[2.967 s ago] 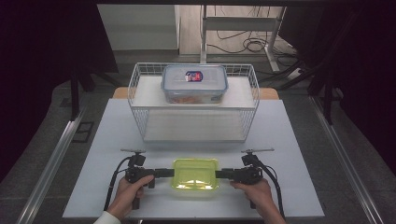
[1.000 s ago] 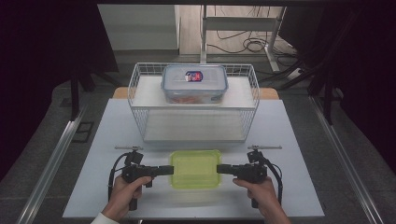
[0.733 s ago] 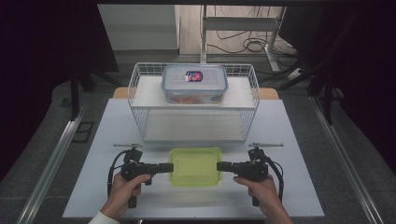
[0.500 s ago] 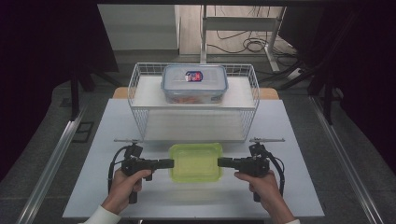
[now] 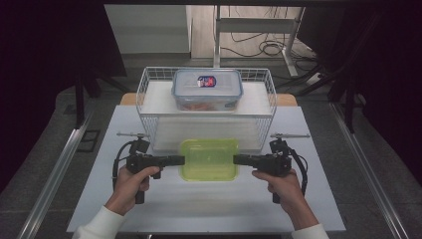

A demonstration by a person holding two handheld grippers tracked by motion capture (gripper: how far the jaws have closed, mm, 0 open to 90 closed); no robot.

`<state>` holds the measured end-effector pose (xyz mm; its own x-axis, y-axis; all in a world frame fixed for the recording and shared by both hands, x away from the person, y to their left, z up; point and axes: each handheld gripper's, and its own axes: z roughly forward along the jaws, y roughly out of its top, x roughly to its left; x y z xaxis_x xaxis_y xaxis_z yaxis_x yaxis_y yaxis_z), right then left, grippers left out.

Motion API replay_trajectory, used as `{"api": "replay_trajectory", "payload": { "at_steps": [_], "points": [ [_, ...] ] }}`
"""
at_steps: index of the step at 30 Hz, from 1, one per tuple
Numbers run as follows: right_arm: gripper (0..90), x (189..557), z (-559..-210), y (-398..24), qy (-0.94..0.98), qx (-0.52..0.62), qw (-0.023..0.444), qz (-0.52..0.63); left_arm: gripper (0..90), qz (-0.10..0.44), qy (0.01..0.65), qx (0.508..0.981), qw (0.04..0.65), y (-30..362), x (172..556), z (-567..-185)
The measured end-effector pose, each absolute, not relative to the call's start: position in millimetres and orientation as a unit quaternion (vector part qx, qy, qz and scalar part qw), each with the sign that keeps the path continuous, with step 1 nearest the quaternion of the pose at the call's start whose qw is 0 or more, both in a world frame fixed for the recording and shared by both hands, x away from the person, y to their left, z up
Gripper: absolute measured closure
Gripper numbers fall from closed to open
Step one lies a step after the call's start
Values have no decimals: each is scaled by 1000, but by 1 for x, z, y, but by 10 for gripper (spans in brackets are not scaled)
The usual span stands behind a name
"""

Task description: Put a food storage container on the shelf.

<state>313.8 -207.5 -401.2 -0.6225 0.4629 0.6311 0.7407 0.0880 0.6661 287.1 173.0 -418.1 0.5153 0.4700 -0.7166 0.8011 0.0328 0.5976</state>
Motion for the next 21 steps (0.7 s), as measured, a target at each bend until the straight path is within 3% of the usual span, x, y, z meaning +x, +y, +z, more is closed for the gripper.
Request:
{"api": "replay_trajectory", "payload": {
  "at_steps": [21],
  "points": [
    [810, 330, -338, -206, -720, -389, 107, -565, 806, -121, 444, 684, 566, 177, 302, -345]
  ]
}}
